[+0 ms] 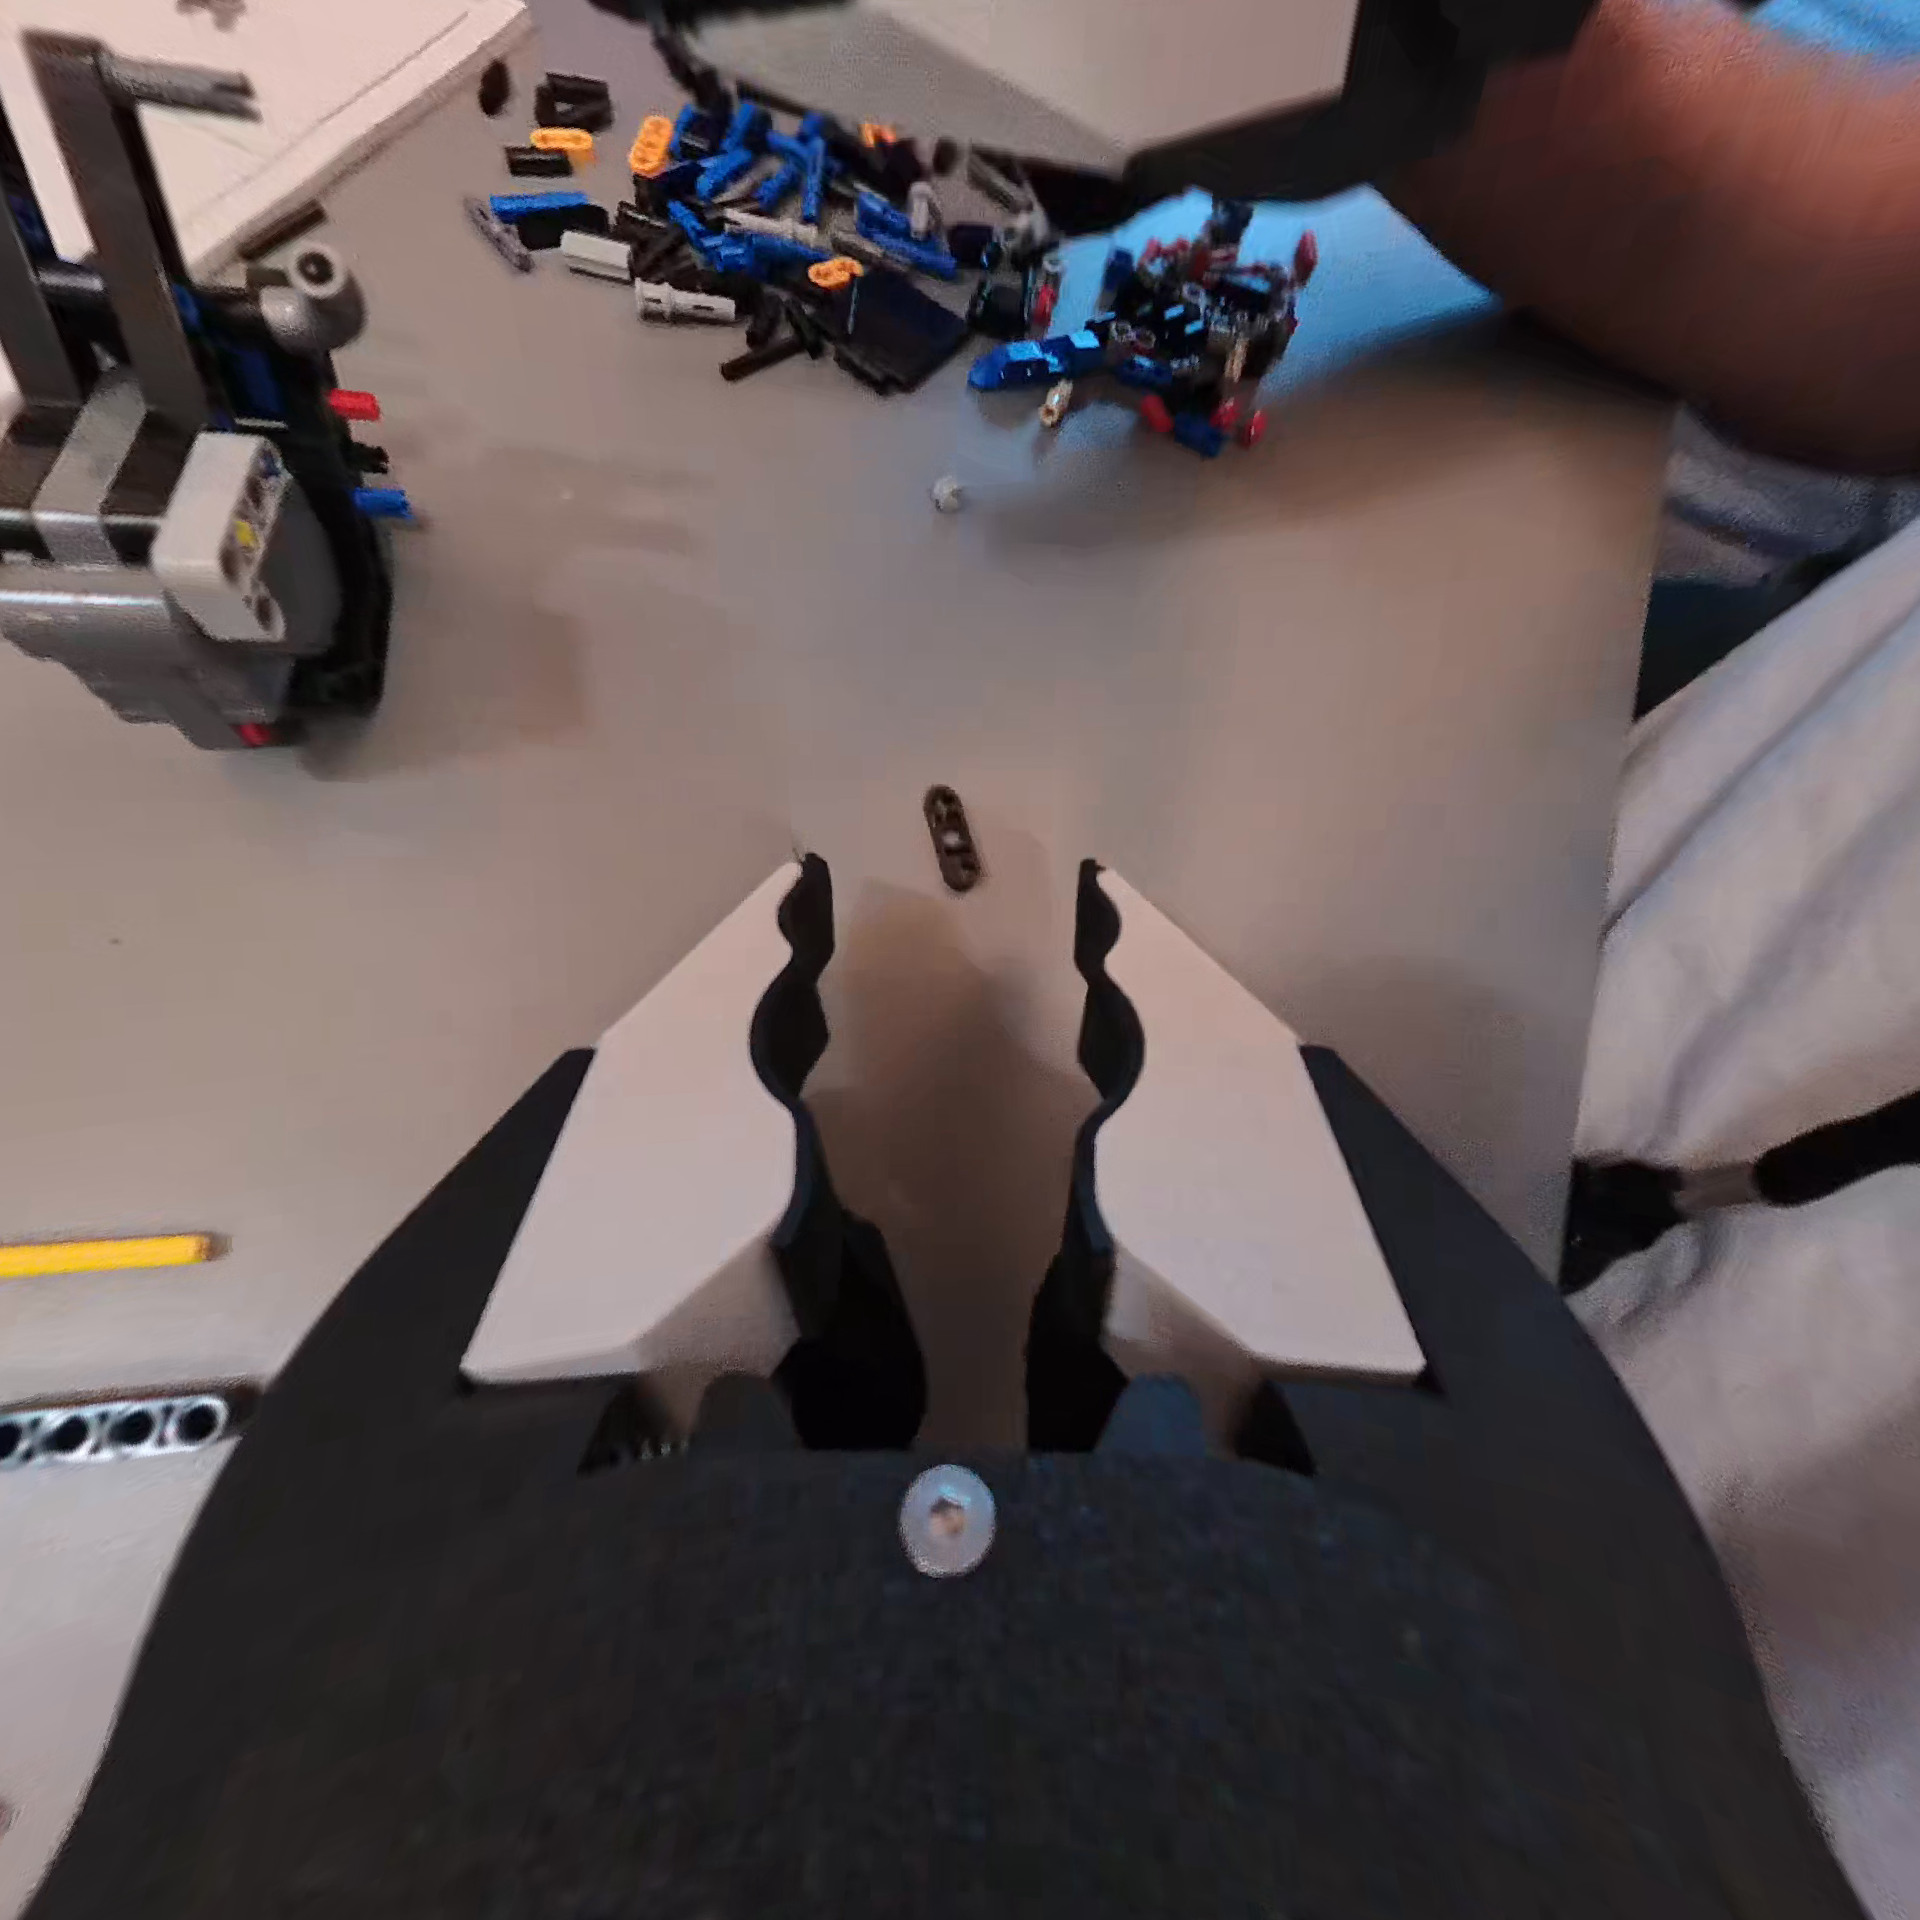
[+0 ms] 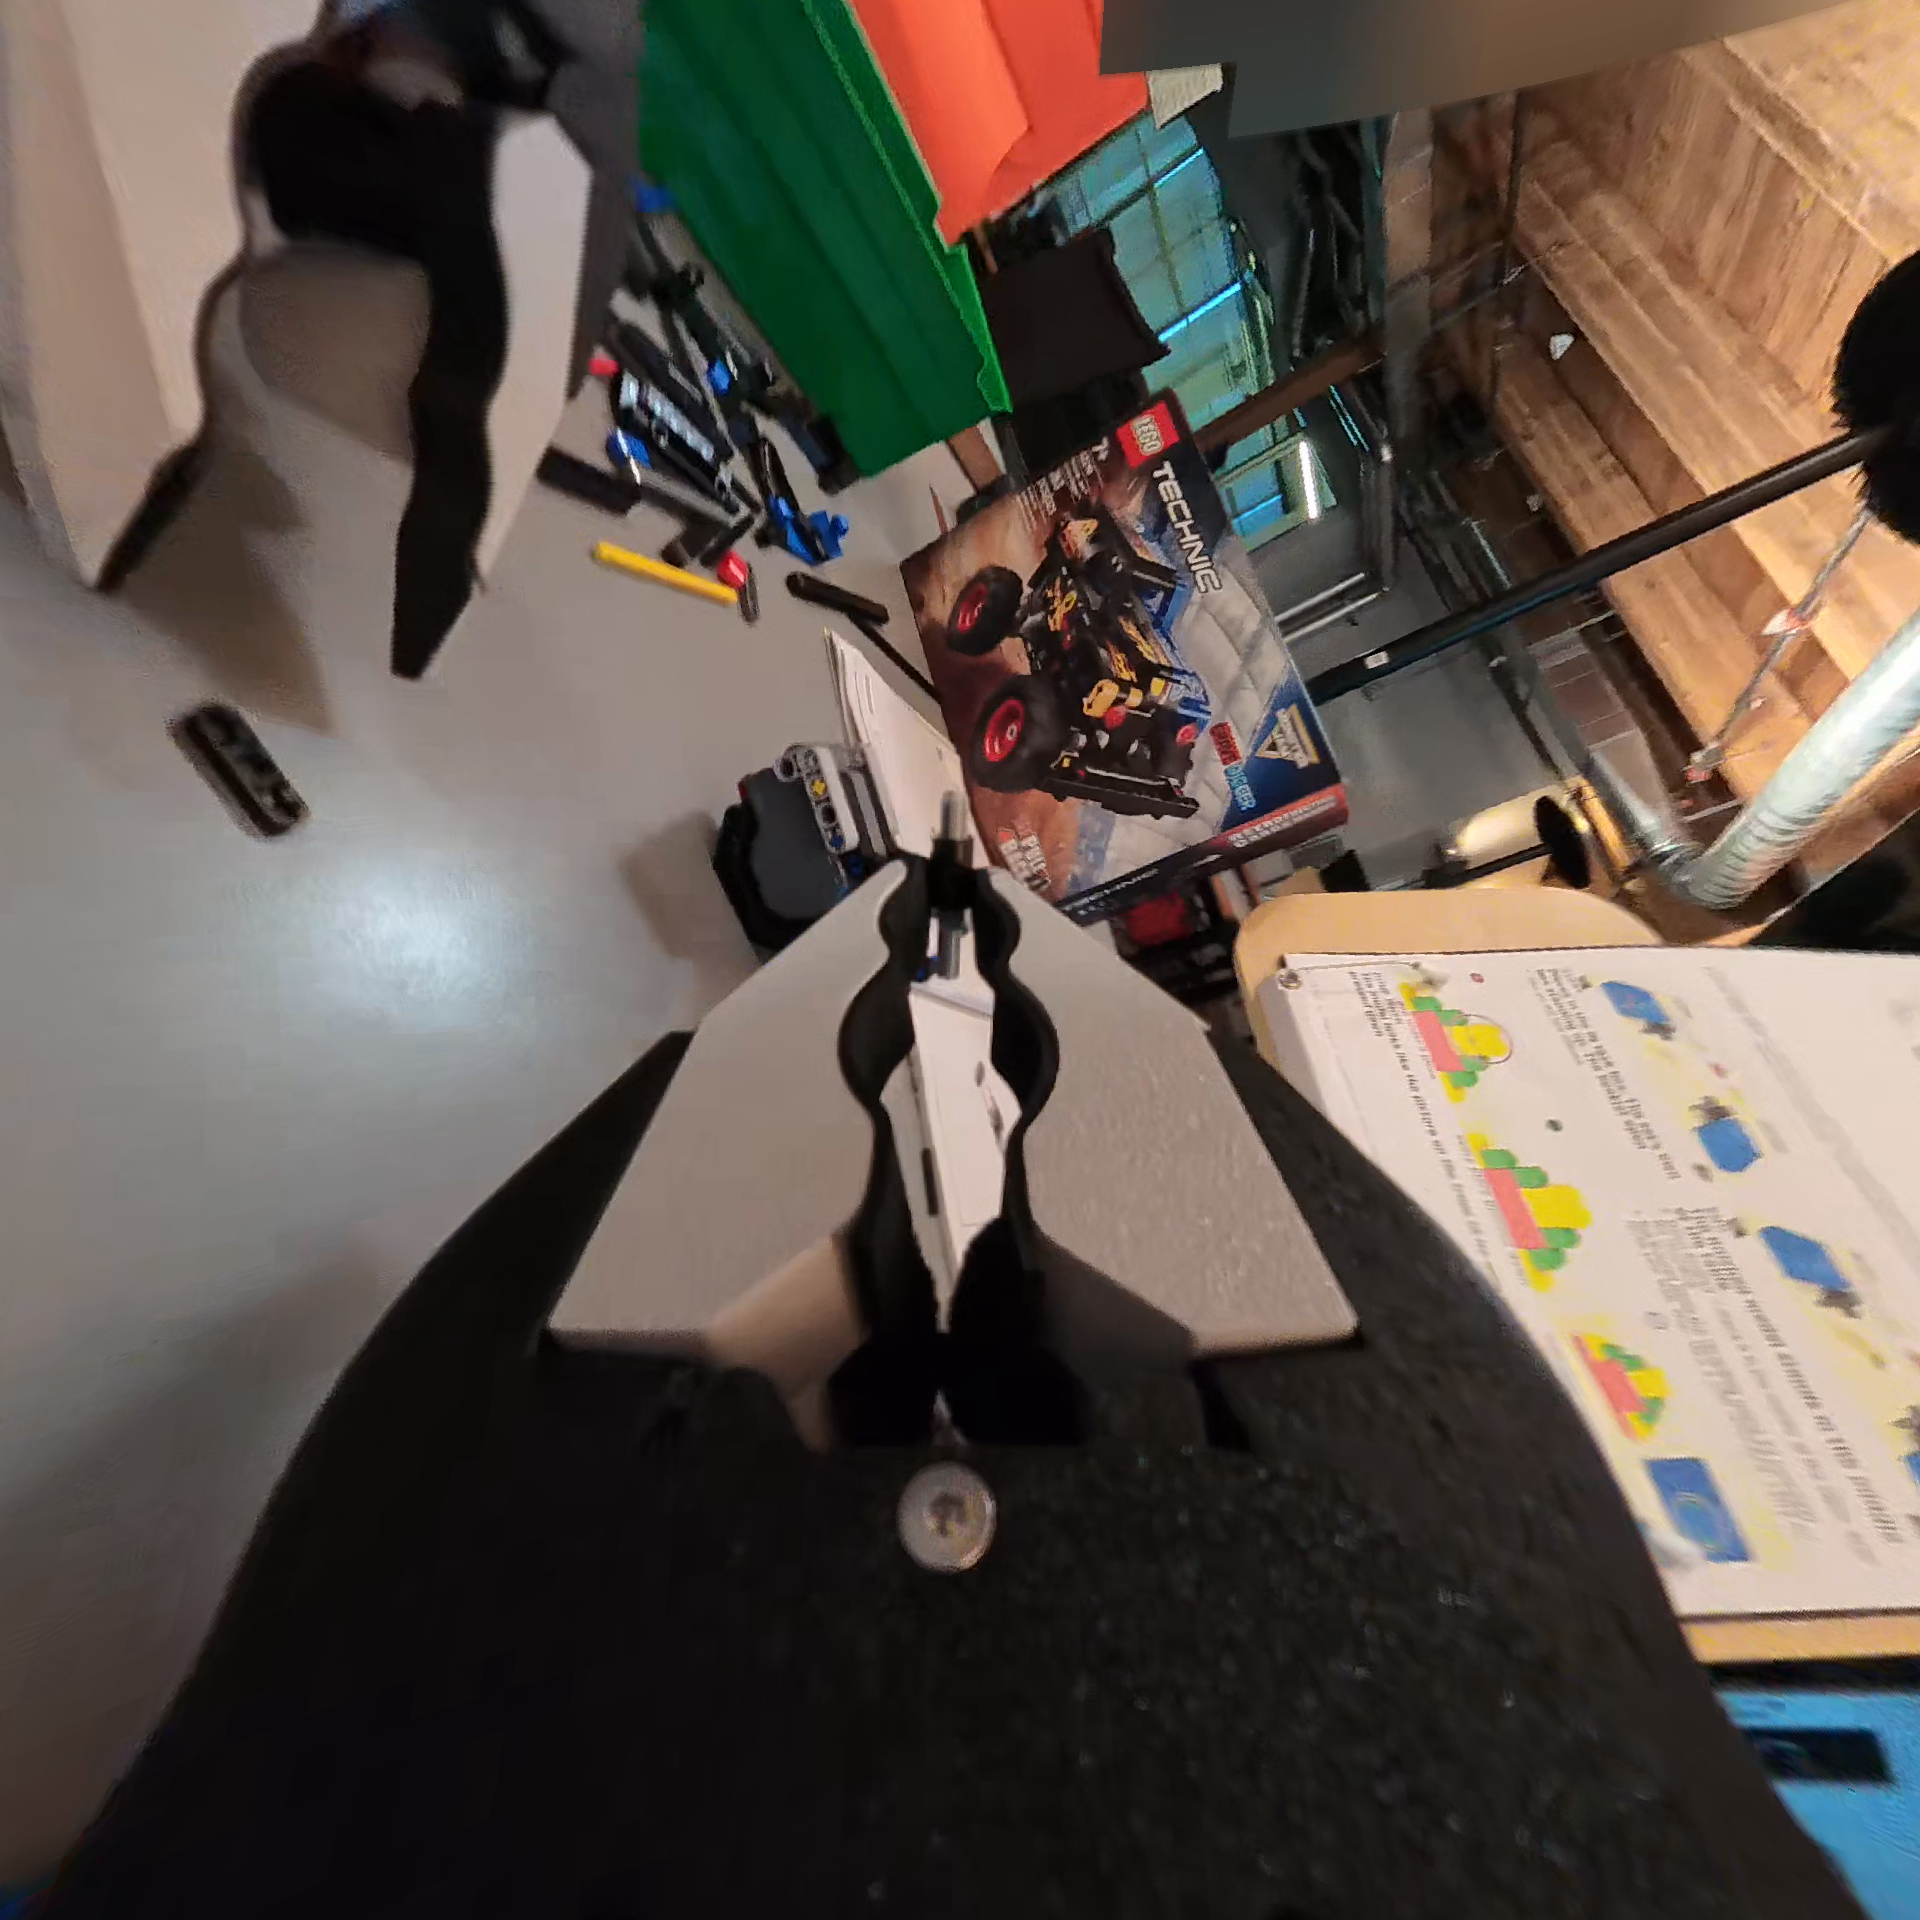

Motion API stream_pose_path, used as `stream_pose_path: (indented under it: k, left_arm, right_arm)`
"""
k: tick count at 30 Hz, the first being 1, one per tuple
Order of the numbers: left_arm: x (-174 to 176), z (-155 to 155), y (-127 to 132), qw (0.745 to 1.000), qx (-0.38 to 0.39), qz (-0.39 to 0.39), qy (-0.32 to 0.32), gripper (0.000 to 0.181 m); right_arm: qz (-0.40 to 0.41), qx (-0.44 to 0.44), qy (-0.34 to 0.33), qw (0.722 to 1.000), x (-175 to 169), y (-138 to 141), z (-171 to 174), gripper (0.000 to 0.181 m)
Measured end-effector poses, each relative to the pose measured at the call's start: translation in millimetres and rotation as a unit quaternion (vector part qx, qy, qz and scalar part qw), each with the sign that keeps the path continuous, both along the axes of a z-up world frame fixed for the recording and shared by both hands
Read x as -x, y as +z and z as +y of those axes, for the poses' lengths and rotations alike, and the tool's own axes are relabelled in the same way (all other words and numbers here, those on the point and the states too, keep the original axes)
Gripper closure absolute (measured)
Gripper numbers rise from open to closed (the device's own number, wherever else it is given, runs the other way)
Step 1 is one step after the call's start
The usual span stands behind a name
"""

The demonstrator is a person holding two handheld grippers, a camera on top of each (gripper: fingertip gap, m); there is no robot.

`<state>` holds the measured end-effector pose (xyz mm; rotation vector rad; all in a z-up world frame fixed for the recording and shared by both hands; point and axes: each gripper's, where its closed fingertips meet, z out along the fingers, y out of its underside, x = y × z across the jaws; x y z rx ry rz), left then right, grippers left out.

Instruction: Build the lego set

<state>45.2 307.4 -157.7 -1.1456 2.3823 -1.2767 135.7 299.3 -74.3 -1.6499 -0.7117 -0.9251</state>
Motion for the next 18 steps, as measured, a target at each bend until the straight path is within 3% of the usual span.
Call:
stream_pose_path:
  k: [3,7,12,18]
  left_arm:
    - [1,1,-4,0.999,-0.034,-0.011,0.000,0.143]
    - [-11,-1,2,0.997,-0.051,0.002,0.056,0.151]
    - [-15,12,-7,0.982,-0.152,0.045,0.099,0.159]
    - [-9,-5,-1,0.983,-0.114,0.125,0.065,0.162]
  right_arm:
    - [0.040,-0.006,0.010,0.999,-1,1,-1,0.175]
    - [0.046,0.008,-0.008,0.999,-12,-10,-1,0.174]
    - [0.080,0.014,-0.012,0.997,-19,-15,-2,0.174]
    - [0.083,0.018,-0.007,0.996,-17,-14,-3,0.174]
